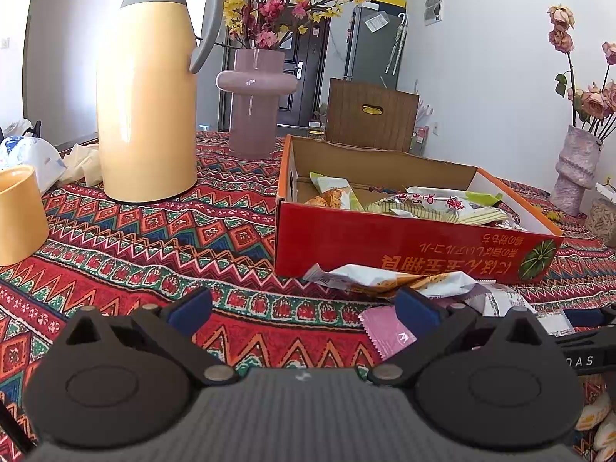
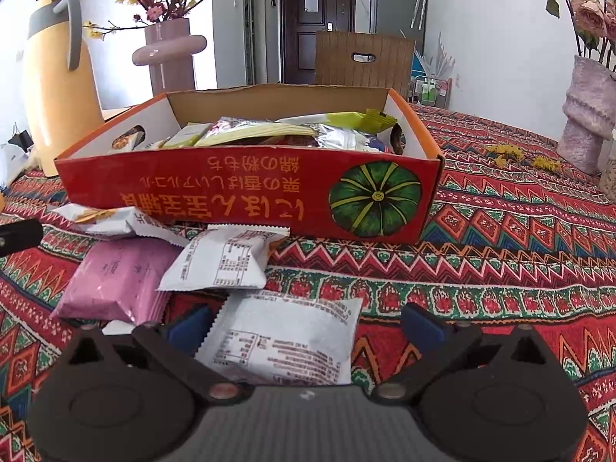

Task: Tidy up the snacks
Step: 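Grasp the white printed packet with the right gripper, then grasp the pink packet with the left gripper while the right gripper holds its packet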

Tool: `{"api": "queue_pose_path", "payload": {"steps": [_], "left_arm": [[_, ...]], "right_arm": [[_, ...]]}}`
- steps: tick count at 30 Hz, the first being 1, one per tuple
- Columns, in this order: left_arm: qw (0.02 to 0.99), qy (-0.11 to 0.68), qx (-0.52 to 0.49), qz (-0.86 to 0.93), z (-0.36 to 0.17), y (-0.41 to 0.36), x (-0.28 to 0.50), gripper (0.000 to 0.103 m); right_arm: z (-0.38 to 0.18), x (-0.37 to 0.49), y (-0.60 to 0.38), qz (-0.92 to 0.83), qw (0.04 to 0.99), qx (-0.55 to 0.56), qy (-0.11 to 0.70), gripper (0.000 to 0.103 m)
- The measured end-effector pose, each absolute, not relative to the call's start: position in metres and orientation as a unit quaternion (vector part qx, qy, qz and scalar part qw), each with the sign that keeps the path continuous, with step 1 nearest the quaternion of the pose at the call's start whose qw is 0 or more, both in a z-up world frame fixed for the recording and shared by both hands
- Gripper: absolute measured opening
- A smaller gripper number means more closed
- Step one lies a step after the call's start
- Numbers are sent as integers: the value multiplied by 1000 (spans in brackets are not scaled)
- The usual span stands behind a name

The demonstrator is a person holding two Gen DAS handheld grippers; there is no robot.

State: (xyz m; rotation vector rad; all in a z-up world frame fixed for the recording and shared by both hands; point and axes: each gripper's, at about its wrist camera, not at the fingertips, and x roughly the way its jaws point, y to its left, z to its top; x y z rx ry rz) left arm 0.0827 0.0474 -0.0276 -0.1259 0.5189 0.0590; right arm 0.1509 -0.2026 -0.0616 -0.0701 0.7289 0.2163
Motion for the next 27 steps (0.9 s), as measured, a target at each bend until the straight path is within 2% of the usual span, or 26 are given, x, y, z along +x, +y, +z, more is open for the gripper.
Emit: {"api": "queue_pose_path", "payload": {"steps": [7, 10, 12, 18, 27], "left_arm": [[964, 256, -63, 29, -28, 48, 82, 103], [964, 255, -63, 29, -28, 48, 82, 103], [964, 256, -63, 29, -28, 48, 82, 103], [964, 257, -62, 29, -28, 47, 82, 103], [963, 260, -59, 30, -29, 46, 84, 103]], "right_arm": [[-61, 149, -203, 122, 927, -35, 353, 103], [-59, 144, -204, 125, 930, -34, 343, 89], [-58, 138, -205, 128, 933, -34, 334, 72], [-57, 125, -209, 124, 939, -25, 319, 56], [-47, 114, -230, 96, 960, 33, 261, 54]]}}
